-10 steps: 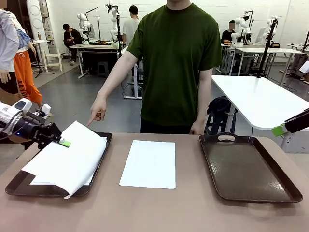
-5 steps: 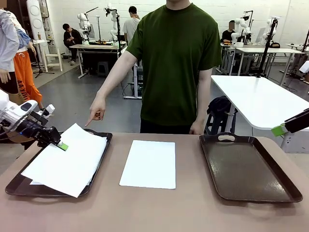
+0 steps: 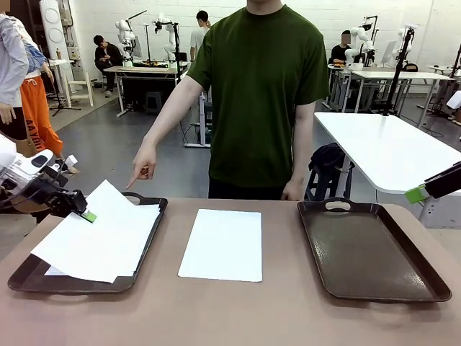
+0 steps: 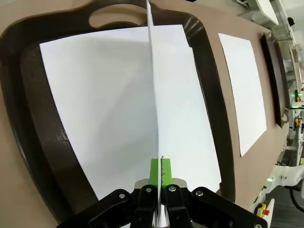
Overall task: Sort the A4 documents.
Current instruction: Place the A4 Paper in the designated Handle tray, then receive the A4 Paper.
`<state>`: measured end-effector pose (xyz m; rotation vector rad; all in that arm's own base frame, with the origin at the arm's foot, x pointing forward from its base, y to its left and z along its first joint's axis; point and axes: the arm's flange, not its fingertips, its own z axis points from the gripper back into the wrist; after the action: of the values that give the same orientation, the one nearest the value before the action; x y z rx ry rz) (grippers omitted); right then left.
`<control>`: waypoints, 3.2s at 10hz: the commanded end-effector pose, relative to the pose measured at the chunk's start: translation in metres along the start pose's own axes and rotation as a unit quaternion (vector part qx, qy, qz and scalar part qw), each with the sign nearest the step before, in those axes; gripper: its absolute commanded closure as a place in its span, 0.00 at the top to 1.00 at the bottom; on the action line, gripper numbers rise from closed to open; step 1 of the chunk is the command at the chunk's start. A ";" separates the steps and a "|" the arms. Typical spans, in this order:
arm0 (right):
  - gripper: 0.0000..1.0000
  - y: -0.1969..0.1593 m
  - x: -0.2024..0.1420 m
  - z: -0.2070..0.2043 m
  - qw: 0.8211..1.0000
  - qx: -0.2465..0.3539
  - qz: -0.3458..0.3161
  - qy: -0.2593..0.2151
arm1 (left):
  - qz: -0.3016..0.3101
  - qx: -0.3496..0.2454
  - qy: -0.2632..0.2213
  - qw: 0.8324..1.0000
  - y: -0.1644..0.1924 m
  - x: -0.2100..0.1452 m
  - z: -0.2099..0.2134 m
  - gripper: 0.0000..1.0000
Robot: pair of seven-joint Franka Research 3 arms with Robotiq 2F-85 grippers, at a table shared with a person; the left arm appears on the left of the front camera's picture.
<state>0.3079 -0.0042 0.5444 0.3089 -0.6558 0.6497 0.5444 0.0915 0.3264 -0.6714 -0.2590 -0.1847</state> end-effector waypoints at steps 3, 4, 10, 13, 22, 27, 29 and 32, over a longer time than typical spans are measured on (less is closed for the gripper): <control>1.00 -0.001 0.000 -0.002 1.000 0.010 -0.001 -0.004 | 0.020 0.020 -0.005 1.000 0.000 -0.011 0.002 0.01; 1.00 -0.001 0.000 -0.002 1.000 0.010 -0.001 -0.004 | 0.033 0.013 -0.004 0.999 0.002 -0.012 0.001 0.06; 1.00 -0.001 0.000 -0.002 1.000 0.010 -0.001 -0.004 | 0.015 0.031 0.011 0.999 -0.002 -0.003 0.006 0.66; 1.00 -0.001 0.000 -0.002 1.000 0.010 -0.001 -0.004 | -0.012 0.053 0.034 0.998 -0.003 0.005 0.012 0.73; 1.00 -0.001 0.000 -0.002 1.000 0.010 -0.001 -0.004 | -0.040 0.064 0.028 0.997 -0.004 0.019 0.026 1.00; 1.00 -0.001 0.000 -0.002 1.000 0.010 -0.001 -0.004 | -0.040 0.064 0.028 0.997 -0.004 0.019 0.026 1.00; 1.00 -0.001 0.000 -0.002 1.000 0.010 -0.001 -0.004 | -0.040 0.064 0.028 0.997 -0.004 0.019 0.026 1.00; 1.00 -0.001 0.000 -0.002 1.000 0.010 -0.001 -0.004 | -0.040 0.064 0.028 0.997 -0.004 0.019 0.026 1.00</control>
<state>0.3079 -0.0042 0.5444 0.3089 -0.6557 0.6497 0.5569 0.1020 0.3547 -0.5332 -0.2394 -0.2543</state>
